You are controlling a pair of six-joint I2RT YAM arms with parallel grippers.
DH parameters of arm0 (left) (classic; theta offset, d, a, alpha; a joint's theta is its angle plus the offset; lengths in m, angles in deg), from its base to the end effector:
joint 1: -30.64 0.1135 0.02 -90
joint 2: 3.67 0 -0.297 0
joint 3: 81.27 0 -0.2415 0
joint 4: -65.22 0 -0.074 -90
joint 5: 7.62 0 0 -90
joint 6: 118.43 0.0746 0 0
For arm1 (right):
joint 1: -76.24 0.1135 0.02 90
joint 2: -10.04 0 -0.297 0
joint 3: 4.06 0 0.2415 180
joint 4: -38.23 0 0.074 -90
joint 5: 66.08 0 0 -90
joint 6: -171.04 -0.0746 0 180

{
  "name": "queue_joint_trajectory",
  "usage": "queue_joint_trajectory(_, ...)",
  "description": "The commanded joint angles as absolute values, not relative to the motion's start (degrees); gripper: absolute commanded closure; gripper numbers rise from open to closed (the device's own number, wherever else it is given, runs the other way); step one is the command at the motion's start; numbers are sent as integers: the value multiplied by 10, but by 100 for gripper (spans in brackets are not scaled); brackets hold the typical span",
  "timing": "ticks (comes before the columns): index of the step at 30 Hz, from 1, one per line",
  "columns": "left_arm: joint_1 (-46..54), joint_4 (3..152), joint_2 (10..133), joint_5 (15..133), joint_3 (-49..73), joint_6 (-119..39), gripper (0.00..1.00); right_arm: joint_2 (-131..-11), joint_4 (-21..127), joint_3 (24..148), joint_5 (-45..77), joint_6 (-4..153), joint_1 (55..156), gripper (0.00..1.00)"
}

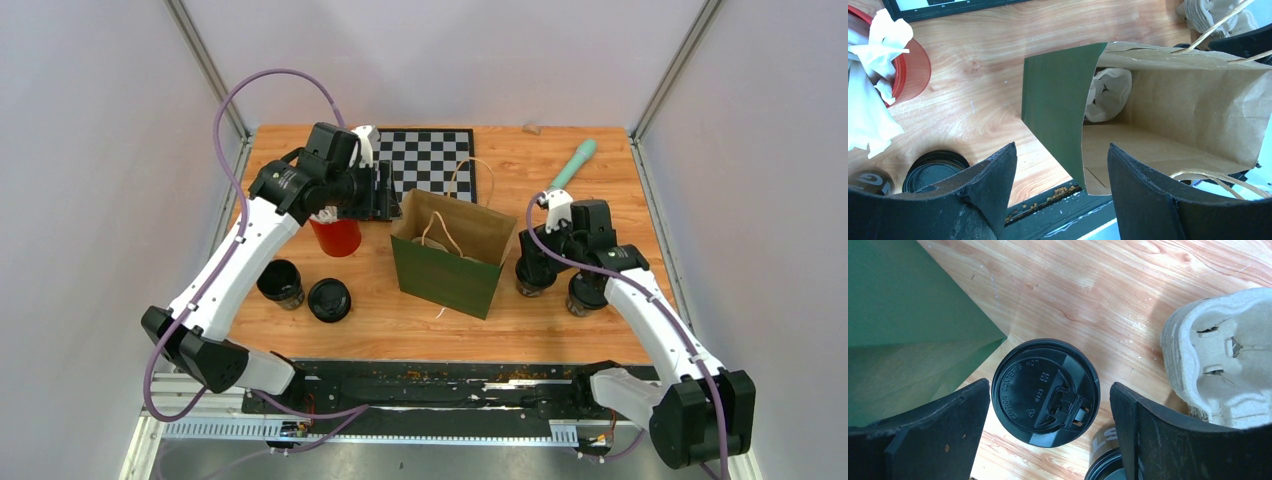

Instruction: Pack the takeout coffee

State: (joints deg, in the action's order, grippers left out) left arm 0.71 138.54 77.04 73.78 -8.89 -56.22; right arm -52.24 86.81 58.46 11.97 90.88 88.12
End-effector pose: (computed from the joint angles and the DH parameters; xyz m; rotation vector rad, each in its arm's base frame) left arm 0.2451 -0.1540 0.4089 0.1203 2.4675 -0.6392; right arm 0.2131 0.0606 0.2676 -0.5473 2.3445 0.2680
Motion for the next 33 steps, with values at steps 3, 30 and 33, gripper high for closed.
queue_joint_trajectory(3,8,1383,772,729,-119,-551,26,-488,808,550,104,956,886,10)
queue_joint_trajectory(30,9,1387,773,731,-120,-548,25,-496,774,505,124,983,911,13)
queue_joint_trajectory(33,8,1387,774,731,-122,-548,25,-492,777,502,131,981,911,12)
